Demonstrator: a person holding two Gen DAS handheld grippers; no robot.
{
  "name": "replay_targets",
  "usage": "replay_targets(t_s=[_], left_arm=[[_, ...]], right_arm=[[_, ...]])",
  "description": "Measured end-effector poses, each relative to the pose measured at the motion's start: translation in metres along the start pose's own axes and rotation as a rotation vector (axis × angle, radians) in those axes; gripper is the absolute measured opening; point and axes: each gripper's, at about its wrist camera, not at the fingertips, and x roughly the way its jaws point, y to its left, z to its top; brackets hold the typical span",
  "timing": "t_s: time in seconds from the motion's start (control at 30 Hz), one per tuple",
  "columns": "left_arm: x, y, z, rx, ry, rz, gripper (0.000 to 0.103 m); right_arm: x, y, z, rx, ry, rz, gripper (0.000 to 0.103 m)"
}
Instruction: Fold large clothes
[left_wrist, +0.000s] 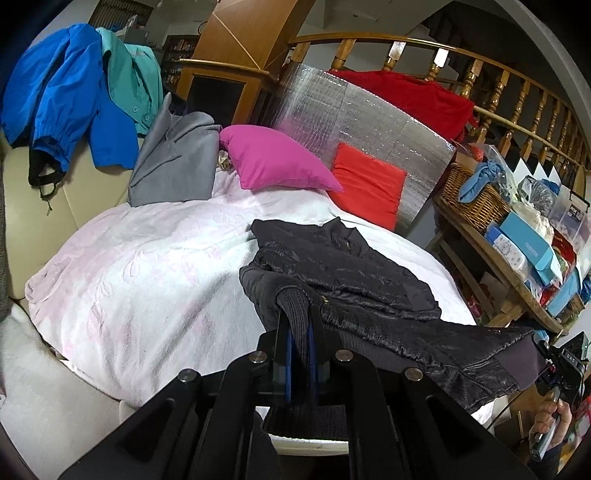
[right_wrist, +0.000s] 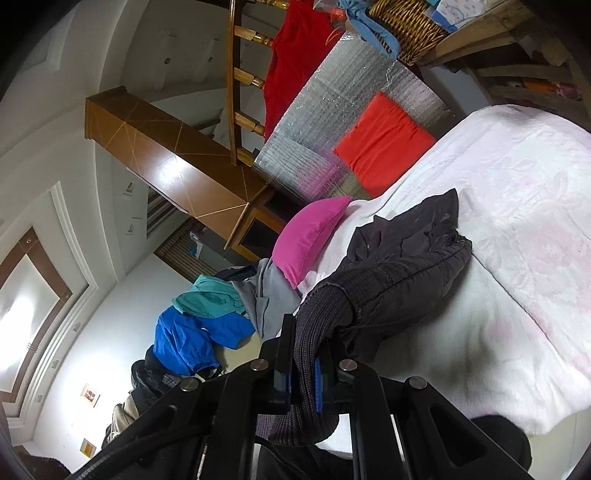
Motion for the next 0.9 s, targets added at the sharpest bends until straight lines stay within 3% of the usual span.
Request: replay_targets(t_s=[0.4,0.9], left_arm=[[-0.008,-0.005,-0.003,0.028,0.010,0.001,0.008],[0.031,-0.014,0.035,0.060,-0.029,0.011,0.008]], right_arm=[[-0.015,-0.003,-0.008,0.012,0.008,-0.026,0.009],[0.027,0.002,0.035,-0.033,-0.002,-0.026,0.009]])
